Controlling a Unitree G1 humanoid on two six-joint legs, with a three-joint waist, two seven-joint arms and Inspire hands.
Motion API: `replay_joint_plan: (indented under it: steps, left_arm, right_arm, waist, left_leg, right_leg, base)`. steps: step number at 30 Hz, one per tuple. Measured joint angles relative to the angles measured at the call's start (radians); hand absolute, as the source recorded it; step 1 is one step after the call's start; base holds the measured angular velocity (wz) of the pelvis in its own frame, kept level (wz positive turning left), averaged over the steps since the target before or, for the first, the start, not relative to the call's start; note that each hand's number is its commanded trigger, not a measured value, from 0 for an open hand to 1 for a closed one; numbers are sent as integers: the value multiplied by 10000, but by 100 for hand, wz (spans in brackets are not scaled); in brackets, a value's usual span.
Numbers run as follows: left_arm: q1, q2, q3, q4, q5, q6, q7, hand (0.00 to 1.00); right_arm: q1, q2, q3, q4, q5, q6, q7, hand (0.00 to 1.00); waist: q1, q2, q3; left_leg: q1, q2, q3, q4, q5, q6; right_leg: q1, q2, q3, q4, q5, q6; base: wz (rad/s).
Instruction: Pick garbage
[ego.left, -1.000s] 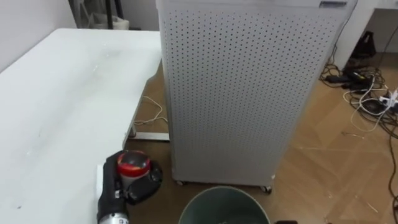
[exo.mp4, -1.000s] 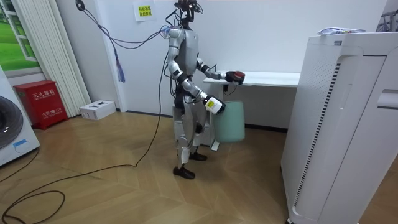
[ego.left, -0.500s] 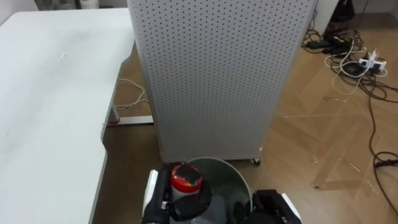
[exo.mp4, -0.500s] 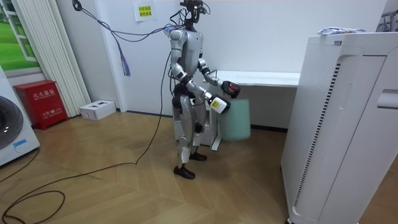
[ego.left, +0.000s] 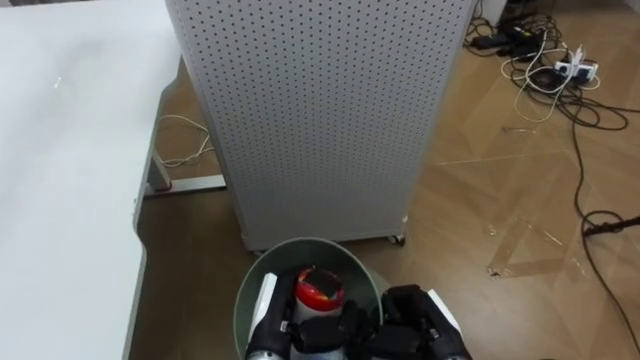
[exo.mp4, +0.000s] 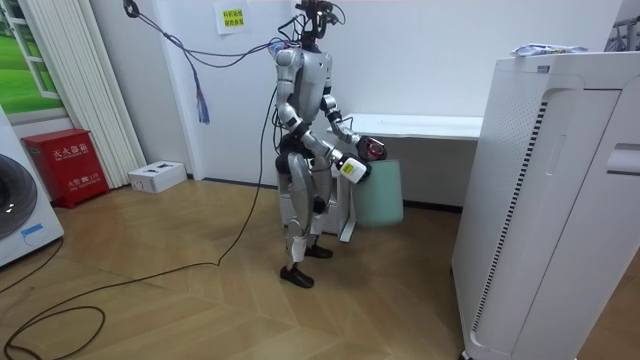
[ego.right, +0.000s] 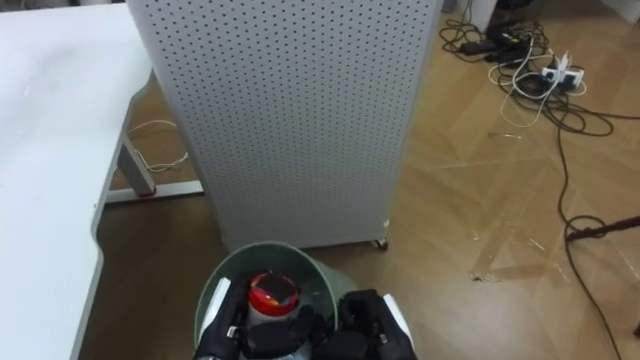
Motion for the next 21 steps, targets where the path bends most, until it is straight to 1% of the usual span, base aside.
replay_joint_plan:
  steps: [6,10,13,16,21]
  left_arm:
    - [-54,-73,96,192,11,11,223,0]
    - [-58,-77,92,402,131,41,291,0]
    - [-64,-84,96,521,418,53,356,0]
    - [-78,-60,95,647,469,55,430,0]
    - [-79,-14,93,682,515,52,479,0]
  right_arm:
    - [-44,31,8,0,-68,145,57,100]
    - [-54,51,22,2,-345,339,59,100]
    - [-96,54,0,0,-425,346,-7,100]
    - [-157,152,6,-6,-351,344,-24,100]
    - [-157,145,12,-151,-313,344,-34,100]
  waist:
    - [31,6,0]
    - [58,38,22]
    - [26,35,24]
    - [-10,28,27]
    - [-10,1,41]
  left_leg:
    - [-186,4,63,32,1,1]
    - [-212,2,112,30,1,2]
    - [-199,0,114,11,1,2]
    - [-193,-13,117,-10,2,2]
    - [-199,-22,124,-24,1,3]
  right_leg:
    - [-286,-1,104,128,0,-1]
    - [-398,-3,187,248,-2,-1]
    - [-420,-2,200,266,-5,-5]
    - [-449,-7,190,280,-17,-26]
    - [-449,-19,178,262,-18,-29]
  base:
    - [-6]
    - [-5]
    - [-3]
    - [-7]
    - [0]
